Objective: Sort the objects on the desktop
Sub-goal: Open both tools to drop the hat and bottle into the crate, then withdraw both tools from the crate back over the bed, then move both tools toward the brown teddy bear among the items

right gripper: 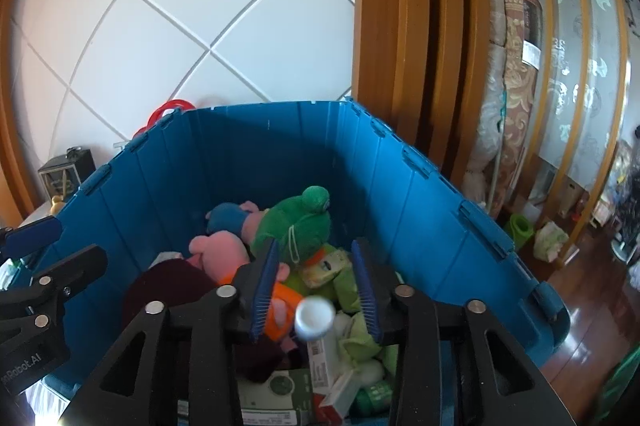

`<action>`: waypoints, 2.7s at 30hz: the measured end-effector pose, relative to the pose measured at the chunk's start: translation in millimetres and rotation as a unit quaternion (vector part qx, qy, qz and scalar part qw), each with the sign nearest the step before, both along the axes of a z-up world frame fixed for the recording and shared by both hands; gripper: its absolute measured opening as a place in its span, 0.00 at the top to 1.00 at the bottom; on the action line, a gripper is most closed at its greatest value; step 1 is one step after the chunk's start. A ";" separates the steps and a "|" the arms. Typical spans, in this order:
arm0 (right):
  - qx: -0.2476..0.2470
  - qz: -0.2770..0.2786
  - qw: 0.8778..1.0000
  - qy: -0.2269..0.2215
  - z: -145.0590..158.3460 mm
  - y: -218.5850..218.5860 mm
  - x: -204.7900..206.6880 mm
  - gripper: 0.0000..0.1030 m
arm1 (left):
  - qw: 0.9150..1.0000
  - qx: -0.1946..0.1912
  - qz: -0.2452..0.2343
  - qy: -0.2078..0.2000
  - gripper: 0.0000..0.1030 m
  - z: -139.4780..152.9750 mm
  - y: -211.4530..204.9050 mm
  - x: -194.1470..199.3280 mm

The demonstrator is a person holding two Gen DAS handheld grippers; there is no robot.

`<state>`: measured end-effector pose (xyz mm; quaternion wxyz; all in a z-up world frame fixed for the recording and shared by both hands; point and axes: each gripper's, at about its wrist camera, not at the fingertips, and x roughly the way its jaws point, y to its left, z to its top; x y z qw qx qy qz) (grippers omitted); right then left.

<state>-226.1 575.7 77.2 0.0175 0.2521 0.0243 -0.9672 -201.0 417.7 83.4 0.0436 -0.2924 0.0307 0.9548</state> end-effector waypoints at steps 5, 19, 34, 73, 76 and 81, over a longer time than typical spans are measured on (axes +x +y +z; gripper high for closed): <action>0.017 -0.007 0.999 0.032 11.8 -5.2 18.4 0.20 | 1.000 0.003 0.000 0.016 0.43 6.4 -5.0 9.9; 0.053 -0.029 0.994 0.091 28.6 -26.4 53.9 0.00 | 0.994 0.026 0.027 0.099 0.41 28.0 -39.5 45.4; 0.035 0.067 0.991 0.111 35.1 -148.7 66.6 0.00 | 0.992 0.026 0.095 0.084 0.41 17.4 -171.4 61.2; 0.015 0.227 0.972 -0.058 -75.0 -495.4 11.4 0.00 | 0.956 0.036 0.291 -0.027 0.41 -80.2 -554.3 75.2; 0.024 0.226 0.972 -0.066 -81.8 -514.1 2.7 0.00 | 0.959 0.033 0.279 -0.031 0.41 -85.0 -568.0 59.8; 0.015 0.202 0.976 -0.084 -93.0 -545.3 -14.9 0.00 | 0.971 0.027 0.233 -0.048 0.41 -97.5 -594.1 20.2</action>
